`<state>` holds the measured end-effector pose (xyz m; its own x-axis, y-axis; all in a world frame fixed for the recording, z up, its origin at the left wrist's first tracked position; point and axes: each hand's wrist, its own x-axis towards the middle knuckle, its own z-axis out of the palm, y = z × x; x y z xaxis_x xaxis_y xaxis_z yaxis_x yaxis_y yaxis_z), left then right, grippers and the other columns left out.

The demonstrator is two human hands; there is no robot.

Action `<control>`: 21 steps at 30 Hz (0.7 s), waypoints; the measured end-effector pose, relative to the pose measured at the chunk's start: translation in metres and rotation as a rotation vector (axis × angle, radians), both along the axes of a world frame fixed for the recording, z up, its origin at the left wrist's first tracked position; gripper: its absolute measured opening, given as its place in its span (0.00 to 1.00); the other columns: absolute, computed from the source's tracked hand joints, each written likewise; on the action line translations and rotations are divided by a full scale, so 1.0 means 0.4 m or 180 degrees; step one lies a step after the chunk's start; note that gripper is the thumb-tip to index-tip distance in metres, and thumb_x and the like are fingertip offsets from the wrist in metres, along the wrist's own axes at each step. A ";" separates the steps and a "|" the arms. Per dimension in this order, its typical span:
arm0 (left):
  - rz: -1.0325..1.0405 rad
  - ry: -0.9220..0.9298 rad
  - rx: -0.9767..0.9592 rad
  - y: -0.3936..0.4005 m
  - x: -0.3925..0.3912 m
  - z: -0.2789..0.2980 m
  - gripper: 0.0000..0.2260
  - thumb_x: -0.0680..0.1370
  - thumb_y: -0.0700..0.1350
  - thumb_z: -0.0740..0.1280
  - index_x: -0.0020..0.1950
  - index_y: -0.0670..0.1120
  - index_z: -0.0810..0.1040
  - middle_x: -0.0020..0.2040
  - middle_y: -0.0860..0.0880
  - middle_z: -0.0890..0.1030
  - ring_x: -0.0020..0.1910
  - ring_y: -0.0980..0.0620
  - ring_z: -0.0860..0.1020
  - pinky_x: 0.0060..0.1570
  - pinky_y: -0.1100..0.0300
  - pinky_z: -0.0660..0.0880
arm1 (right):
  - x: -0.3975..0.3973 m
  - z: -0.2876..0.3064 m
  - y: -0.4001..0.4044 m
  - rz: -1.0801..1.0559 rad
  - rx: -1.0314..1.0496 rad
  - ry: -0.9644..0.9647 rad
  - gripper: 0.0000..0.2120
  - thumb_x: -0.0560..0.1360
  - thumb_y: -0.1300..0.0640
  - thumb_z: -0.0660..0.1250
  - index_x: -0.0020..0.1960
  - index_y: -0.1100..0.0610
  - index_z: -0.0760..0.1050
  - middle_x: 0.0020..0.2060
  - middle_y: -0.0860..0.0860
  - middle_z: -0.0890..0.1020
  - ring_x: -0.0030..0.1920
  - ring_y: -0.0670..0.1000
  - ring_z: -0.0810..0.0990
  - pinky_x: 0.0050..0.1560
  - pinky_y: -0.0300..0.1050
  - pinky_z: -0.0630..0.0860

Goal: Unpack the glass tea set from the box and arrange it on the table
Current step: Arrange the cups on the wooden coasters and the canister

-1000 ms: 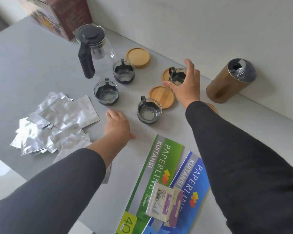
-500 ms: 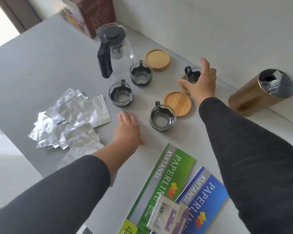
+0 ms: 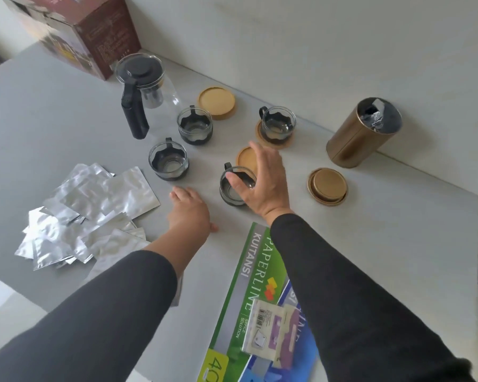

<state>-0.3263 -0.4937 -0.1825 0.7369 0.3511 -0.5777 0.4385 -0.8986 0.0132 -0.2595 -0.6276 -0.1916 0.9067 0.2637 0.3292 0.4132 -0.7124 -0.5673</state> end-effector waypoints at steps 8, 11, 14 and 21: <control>-0.0138 0.0077 0.0050 0.004 0.001 -0.002 0.51 0.71 0.57 0.71 0.76 0.34 0.39 0.76 0.34 0.43 0.77 0.38 0.47 0.70 0.47 0.64 | -0.065 0.004 0.011 -0.0312 0.0047 0.0612 0.40 0.67 0.32 0.59 0.70 0.58 0.64 0.59 0.55 0.75 0.59 0.55 0.73 0.59 0.51 0.70; -0.0277 0.0127 0.0173 0.004 0.007 -0.010 0.51 0.73 0.59 0.69 0.75 0.33 0.39 0.76 0.32 0.44 0.77 0.37 0.48 0.71 0.49 0.64 | -0.064 -0.001 0.012 -0.0273 -0.0071 0.0763 0.43 0.65 0.32 0.65 0.71 0.56 0.62 0.62 0.54 0.73 0.63 0.55 0.69 0.63 0.51 0.69; -0.0279 0.0156 0.0183 0.006 0.009 -0.014 0.51 0.73 0.59 0.68 0.75 0.32 0.39 0.76 0.31 0.44 0.76 0.36 0.48 0.70 0.49 0.64 | -0.069 -0.006 0.024 -0.0228 -0.0139 0.0734 0.44 0.65 0.36 0.72 0.72 0.56 0.61 0.62 0.54 0.73 0.64 0.55 0.69 0.64 0.49 0.68; -0.0277 0.0119 0.0130 0.007 0.003 -0.013 0.50 0.73 0.58 0.69 0.76 0.33 0.40 0.76 0.32 0.44 0.77 0.37 0.48 0.68 0.50 0.65 | -0.077 -0.026 0.044 -0.0210 -0.0297 0.0728 0.44 0.65 0.43 0.75 0.73 0.58 0.60 0.63 0.57 0.71 0.64 0.57 0.69 0.65 0.50 0.68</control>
